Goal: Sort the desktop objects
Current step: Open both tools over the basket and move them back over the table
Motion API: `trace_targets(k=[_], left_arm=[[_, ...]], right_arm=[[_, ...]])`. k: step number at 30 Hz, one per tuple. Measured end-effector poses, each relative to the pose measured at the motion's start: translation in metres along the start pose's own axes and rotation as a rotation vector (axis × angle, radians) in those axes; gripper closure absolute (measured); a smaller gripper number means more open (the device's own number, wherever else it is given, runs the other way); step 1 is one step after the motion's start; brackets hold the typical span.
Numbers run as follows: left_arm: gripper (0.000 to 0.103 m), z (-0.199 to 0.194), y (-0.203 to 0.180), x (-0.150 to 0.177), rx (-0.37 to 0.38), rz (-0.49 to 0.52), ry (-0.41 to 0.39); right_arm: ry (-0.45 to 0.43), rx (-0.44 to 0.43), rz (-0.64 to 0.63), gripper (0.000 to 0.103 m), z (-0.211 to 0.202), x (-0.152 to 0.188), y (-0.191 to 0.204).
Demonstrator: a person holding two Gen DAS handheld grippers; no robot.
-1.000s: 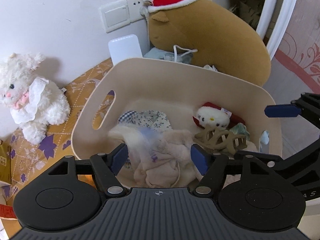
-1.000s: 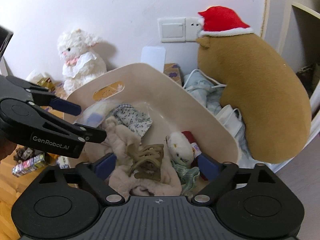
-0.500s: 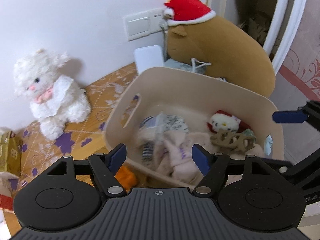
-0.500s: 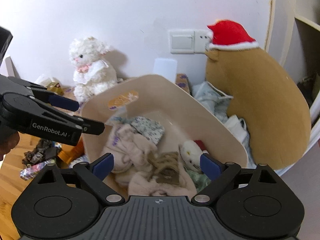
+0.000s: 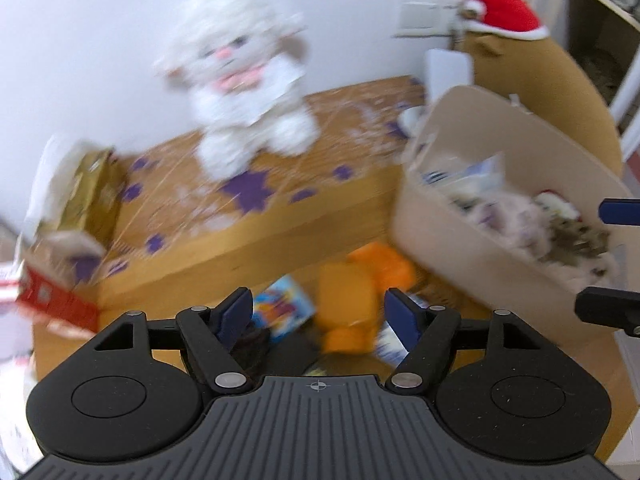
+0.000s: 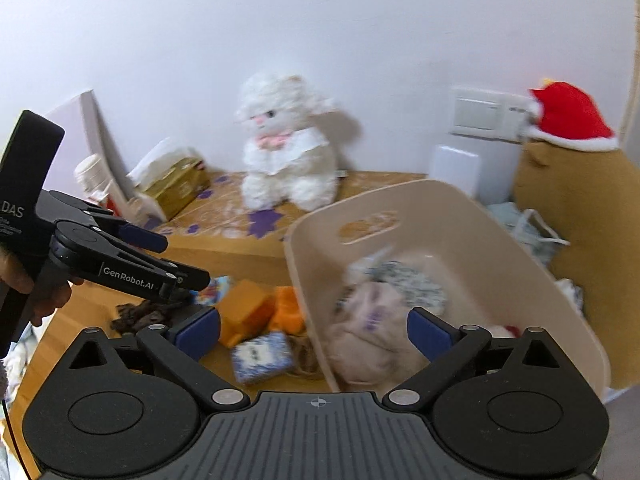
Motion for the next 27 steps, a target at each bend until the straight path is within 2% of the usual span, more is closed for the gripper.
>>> trace_targets(k=[7,11,22,27], left_arm=[[0.029,0.006,0.054,0.021,-0.044,-0.053,0.052],[0.029,0.013,0.073,0.035,-0.044,-0.083,0.095],[0.029,0.032,0.094,0.076,-0.034,-0.022,0.197],[0.029,0.034,0.090,0.087,0.013,-0.014,0.219]], right_arm=[[0.035,-0.071,-0.048,0.002,0.032,-0.005,0.041],[0.064,-0.094,-0.080,0.002,0.051,-0.002,0.060],[0.165,-0.124,-0.153,0.001,0.096,0.030,0.092],[0.189,-0.111,-0.154,0.001,0.108,0.033,0.095]])
Point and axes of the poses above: each gripper's, at about its wrist camera, not at the fingertips, and z roughly the way its jaws point, y to its left, x to its underside, the point moved 8 cm from there along z, roughly the way its jaws point, and after that the axes turned 13 degrees about -z, right-handed, at the moved point
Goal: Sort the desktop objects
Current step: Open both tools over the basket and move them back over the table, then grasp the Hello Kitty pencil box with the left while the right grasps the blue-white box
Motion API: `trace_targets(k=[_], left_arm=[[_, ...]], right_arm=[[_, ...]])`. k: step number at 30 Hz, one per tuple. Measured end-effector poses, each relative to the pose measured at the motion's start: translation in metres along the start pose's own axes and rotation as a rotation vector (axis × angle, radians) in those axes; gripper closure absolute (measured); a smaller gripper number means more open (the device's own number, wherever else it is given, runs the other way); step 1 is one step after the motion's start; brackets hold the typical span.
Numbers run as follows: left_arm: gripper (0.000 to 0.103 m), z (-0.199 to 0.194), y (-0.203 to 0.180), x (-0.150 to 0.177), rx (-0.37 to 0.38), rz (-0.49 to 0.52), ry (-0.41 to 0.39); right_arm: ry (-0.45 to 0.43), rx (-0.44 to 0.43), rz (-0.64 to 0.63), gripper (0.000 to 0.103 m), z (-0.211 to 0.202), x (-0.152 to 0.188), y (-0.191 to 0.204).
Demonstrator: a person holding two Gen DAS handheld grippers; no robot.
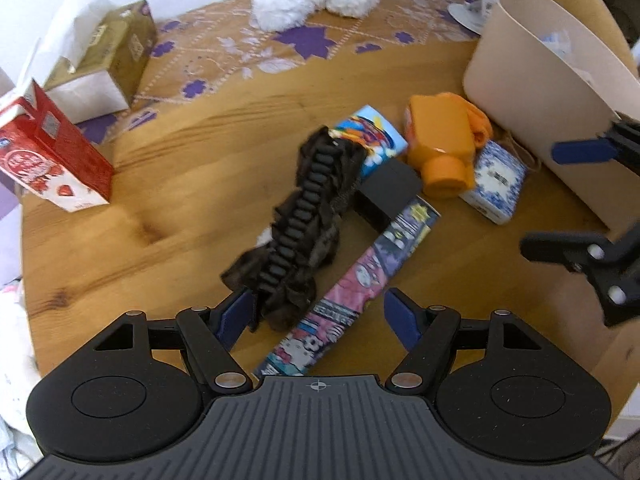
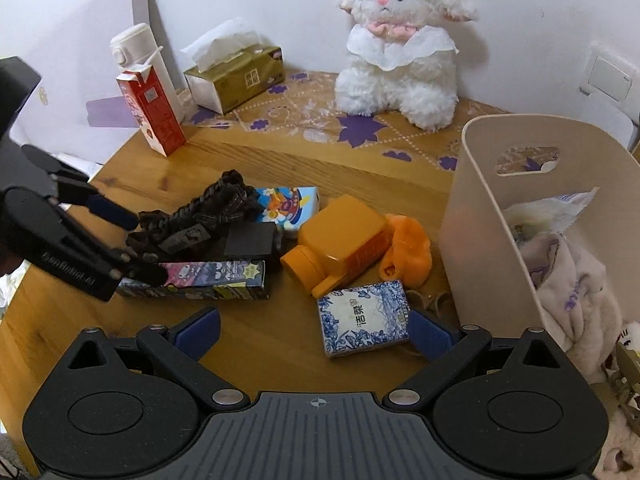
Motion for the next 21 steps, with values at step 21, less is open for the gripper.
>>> trace_targets(k=[21], left_arm=[[0.027,0.006,-0.020,0.007,0.063,0.039,0.025]], right_arm=[[0.076,0.077,-0.060,0.000,0.054,0.006,0.003]])
Point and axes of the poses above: each gripper's, at about its wrist camera, not at the fingertips, and z roughly the way its jaws point, y to its left, x to its underside, the point moved 8 cm from there along z, roughly the way its jaws point, and after that the axes turned 13 degrees about -z, right-handed, at the moved point
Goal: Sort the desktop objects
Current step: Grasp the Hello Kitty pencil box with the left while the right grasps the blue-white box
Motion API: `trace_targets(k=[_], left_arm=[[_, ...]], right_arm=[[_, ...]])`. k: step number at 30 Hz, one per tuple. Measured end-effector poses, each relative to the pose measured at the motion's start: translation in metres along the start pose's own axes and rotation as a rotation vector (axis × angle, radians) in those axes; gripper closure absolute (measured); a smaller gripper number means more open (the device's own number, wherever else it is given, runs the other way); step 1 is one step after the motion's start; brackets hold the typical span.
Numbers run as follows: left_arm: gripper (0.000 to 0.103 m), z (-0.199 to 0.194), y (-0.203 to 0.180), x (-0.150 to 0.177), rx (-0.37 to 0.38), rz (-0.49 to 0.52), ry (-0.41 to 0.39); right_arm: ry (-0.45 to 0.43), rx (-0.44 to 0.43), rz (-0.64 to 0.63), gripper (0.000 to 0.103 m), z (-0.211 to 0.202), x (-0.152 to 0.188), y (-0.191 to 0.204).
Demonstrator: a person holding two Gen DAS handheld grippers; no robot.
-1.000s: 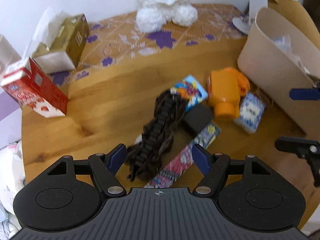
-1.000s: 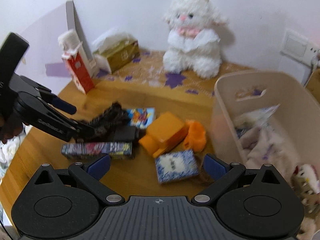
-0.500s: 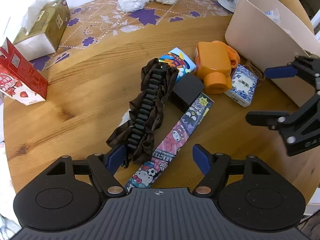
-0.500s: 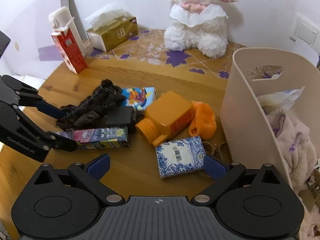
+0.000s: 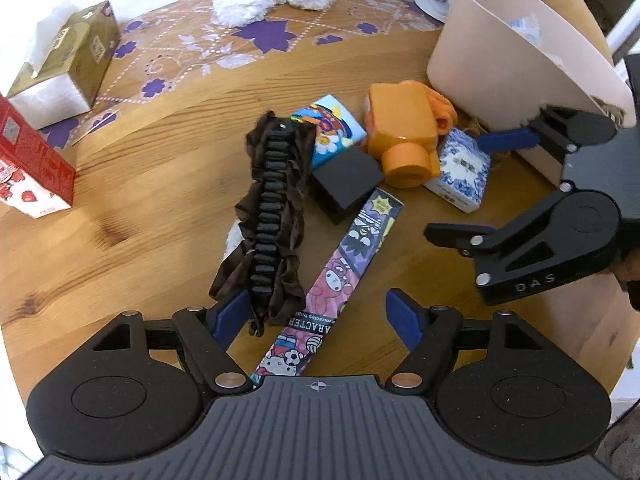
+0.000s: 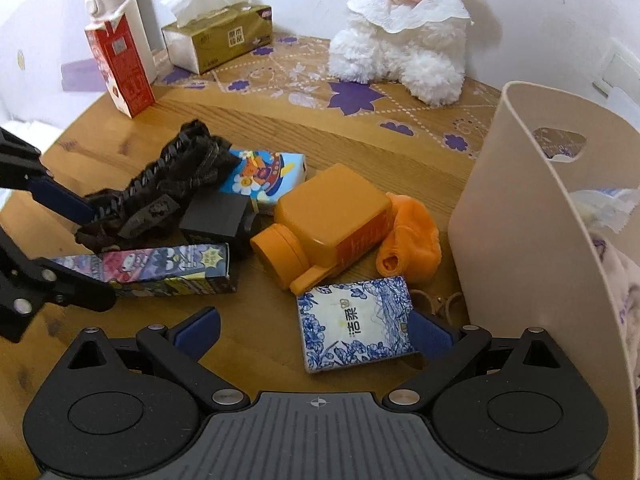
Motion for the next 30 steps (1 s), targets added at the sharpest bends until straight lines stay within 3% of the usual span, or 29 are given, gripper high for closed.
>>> trace_targets(k=[5,10,20,27,30], left_arm=[[0.027,0.014,0.005,0.005,-0.055,0.030,0.025],[0.027,0.022,0.014,0.011,-0.062,-0.006,0.043],[0.028,0.029,0.011,0.012,-0.074,0.024,0.043],[0.037,0.028,0.014,0.010,-0.080,0.015,0.013],[0.044,0.026,0.016,0.011,-0.082,0.017,0.000]], right_arm=[[0.002,0.023,-0.040,0.000,0.005,-0.003,0.004],[0.006,-0.051,-0.003,0.000,-0.003,-0.005,0.006],[0.024,0.043,-0.118,0.000,0.013,-0.007,0.009],[0.027,-0.028,-0.011,0.000,0.016,0.000,0.004],[0.010,-0.023,-0.023,0.010,0.012,0.004,0.004]])
Point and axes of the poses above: each gripper's, at about its wrist camera, not at the fingertips, and z roughly the way its jaws point, y to its left, x to its underside, the point moved 8 cm from there along z, roughly the way its jaws point, and after that the axes turned 13 degrees about -z, right-handed, at the moved point
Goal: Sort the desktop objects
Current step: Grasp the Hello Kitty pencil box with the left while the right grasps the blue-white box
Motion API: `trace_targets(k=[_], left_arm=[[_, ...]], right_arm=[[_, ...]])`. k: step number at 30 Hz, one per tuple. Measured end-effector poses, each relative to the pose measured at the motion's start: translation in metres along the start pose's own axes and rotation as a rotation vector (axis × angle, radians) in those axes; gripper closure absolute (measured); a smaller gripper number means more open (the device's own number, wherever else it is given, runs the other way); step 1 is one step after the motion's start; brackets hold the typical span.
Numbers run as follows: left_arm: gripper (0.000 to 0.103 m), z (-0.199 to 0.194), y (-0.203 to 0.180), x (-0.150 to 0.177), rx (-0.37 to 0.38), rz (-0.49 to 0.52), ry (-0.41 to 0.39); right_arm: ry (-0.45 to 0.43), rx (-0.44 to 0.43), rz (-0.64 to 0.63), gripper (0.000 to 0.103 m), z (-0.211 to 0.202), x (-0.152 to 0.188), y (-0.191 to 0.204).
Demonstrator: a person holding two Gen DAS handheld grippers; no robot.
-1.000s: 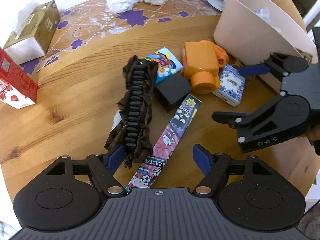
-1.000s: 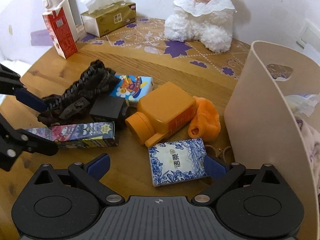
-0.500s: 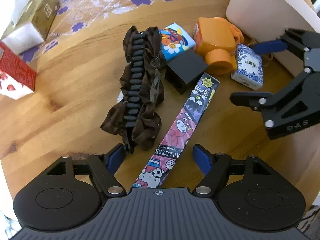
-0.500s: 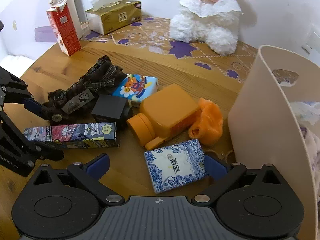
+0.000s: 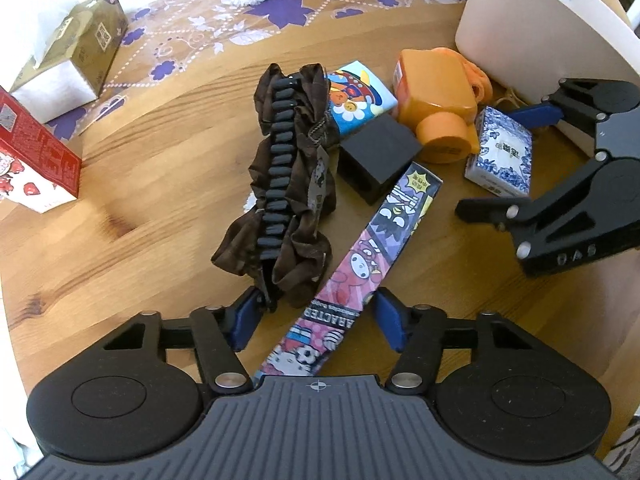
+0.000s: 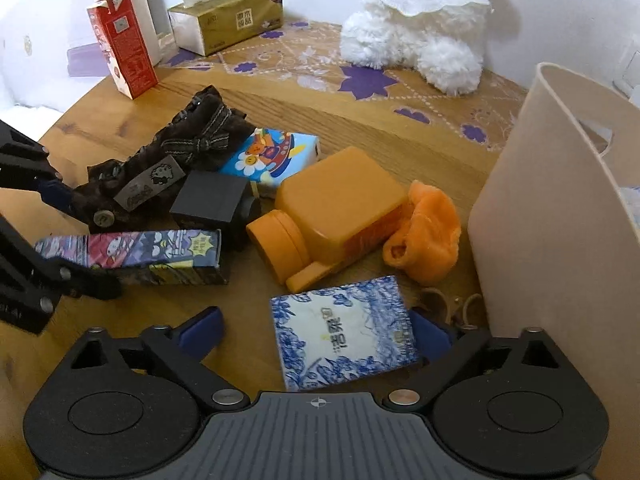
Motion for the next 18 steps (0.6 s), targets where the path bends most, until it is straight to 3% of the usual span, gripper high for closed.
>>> trace_targets(k=[3,5,13,18], left_arm=[[0.054,-0.001,0.001,-0.001,0.004,-0.006,0.000],[0.060,-0.002,0.001,-0.001,0.013,-0.006,0.004],[0.080,-0.005,-0.003,0.005,-0.001,-0.003,-0.001],[0.080,-0.010,-0.005,0.007,0.002,-0.008,-0.018]], right_arm=[[-0.024,-0.006,0.031,0.030,-0.005,-0.001,-0.008],[-0.025,-0.002,0.042,0.037,-0.006,-0.003,-0.012],[-0.028,-0.049,0.037,0.037,-0.011,-0.001,-0.001],[-0.081,-0.061,0.072,0.037,-0.027,-0.002,0.000]])
Point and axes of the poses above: each gripper's, at about its wrist camera, not at the fingertips, and z roughly the way its jaws point, y to its left, x to its underside, the point moved 8 cm from there along z, roughly the way its jaws point, and after that the axes turned 13 degrees about -z, right-handed, at the moved point
